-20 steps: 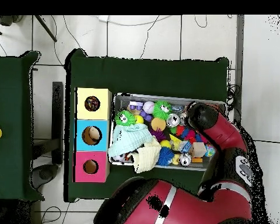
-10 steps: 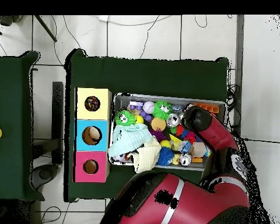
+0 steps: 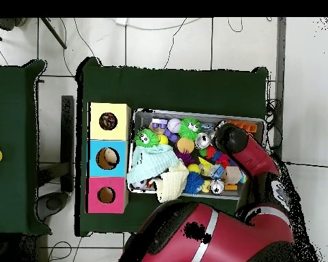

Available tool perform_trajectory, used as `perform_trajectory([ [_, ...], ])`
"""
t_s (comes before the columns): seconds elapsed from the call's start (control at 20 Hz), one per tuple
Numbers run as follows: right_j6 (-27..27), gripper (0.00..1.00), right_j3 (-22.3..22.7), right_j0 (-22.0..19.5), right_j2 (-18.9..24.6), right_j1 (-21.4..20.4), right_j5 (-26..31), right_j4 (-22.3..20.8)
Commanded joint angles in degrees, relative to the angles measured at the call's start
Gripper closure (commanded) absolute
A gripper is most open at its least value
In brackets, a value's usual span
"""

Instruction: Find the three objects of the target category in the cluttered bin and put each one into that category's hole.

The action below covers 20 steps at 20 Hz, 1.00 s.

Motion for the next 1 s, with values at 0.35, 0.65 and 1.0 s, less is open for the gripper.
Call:
perform_trajectory([
  [0.35, 9.8, 1.00, 8.8, 3.1, 3.0, -5.8, 2.1, -3.2],
  [0.65, 11.6, 1.00, 15.9, 7.8, -2.5, -16.2, 6.7, -2.9],
  [1.0, 11.3, 1.00, 17.6, 12.0, -6.8, -20.5, 11.5, -2.8],
])
